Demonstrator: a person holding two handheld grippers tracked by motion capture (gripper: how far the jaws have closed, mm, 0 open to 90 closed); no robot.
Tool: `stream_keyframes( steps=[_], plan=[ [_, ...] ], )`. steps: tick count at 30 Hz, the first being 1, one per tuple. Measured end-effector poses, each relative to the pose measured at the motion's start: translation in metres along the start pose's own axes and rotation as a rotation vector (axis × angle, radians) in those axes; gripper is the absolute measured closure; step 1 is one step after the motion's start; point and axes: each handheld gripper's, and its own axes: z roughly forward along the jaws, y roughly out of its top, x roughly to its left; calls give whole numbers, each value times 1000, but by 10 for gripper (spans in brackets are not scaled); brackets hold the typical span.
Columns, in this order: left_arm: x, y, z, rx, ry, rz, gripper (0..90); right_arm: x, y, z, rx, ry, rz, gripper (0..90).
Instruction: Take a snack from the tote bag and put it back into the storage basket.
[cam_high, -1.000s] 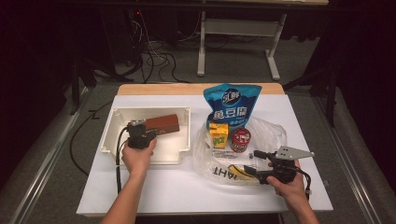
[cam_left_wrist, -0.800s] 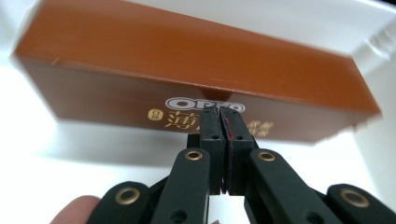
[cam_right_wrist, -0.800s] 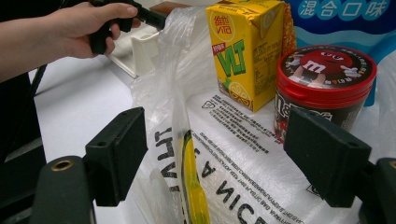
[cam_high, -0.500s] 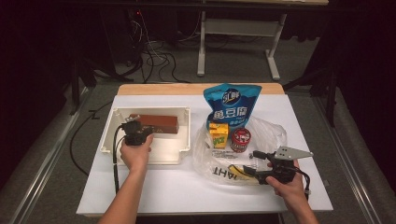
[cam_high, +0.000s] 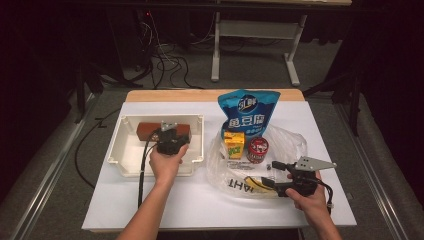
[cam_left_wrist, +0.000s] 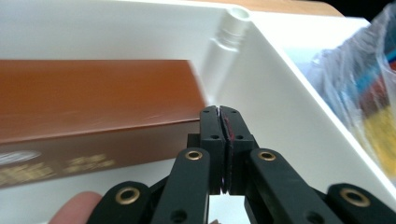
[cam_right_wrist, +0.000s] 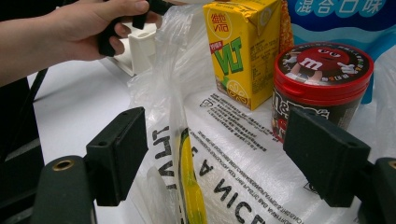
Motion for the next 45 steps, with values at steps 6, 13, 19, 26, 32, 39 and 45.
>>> stream_keyframes(
  steps=[6,13,19,26,32,39,45],
  plan=[
    [-15,5,20,34,-36,65,884,1,0,0,1,1,0,222],
    [-8,4,27,61,40,33,885,0,-1,1,5,3,1,223],
    [-1,6,25,46,71,-9,881,0,-1,2,8,4,-2,224],
    [10,5,20,39,102,-54,889,0,-1,2,10,3,-1,224],
    [18,3,16,32,112,-85,891,1,-1,3,12,4,-5,224],
    [17,2,13,19,95,-85,861,2,-1,3,10,3,-4,224],
    [13,2,-9,-41,45,-47,765,0,1,1,6,-15,6,283]
  ],
)
